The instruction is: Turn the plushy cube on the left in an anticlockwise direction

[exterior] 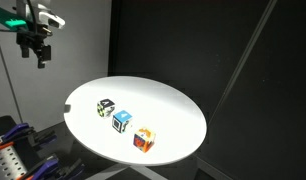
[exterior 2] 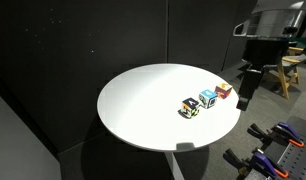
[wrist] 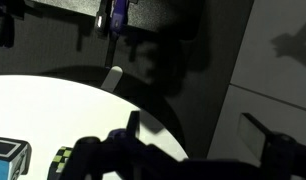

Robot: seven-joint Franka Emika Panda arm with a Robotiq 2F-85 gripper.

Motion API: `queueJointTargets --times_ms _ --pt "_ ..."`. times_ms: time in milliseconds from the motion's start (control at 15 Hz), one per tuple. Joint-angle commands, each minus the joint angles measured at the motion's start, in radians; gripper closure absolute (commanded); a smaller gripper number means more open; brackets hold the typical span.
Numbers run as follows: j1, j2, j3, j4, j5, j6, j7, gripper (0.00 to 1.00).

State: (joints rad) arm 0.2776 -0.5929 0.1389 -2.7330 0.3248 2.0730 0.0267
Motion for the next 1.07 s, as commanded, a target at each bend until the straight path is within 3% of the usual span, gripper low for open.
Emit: queueJointTargets --times_ms 0,1000 --pt "-0.007 -0.001 0.006 0.001 0.003 -0.003 -0.003 0.00" --pt "-0.039 0.056 0.003 0.073 -0.004 0.009 0.016 0.00"
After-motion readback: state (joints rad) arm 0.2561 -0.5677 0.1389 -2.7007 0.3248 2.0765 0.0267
